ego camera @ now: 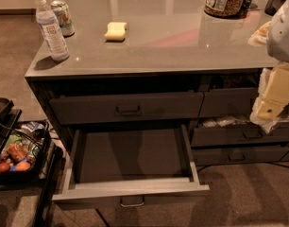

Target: Close middle drawer

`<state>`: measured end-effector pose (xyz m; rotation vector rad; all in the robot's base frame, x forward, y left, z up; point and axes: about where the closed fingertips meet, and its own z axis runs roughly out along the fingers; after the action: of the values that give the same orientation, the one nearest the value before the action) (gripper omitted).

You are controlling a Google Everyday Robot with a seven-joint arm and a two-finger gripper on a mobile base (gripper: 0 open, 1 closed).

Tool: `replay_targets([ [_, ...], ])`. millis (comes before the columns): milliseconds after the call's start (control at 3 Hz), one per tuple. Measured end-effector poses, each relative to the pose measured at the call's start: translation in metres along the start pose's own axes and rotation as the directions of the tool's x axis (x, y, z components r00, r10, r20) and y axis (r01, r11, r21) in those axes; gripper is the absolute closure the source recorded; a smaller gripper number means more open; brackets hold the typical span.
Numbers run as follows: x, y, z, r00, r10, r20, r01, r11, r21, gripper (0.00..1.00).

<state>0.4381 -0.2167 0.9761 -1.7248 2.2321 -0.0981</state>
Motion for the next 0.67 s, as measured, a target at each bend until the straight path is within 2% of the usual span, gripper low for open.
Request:
replay_targets([
  [333, 0.0000, 0.0000, 0.0000, 1.000, 0.000, 0.000, 0.000, 1.0000, 0.000, 0.00],
  [667, -0.0035, -0.0031, -0.0011, 0.998, -0.052, 0.039, 0.049, 0.9970, 0.060, 0.00],
])
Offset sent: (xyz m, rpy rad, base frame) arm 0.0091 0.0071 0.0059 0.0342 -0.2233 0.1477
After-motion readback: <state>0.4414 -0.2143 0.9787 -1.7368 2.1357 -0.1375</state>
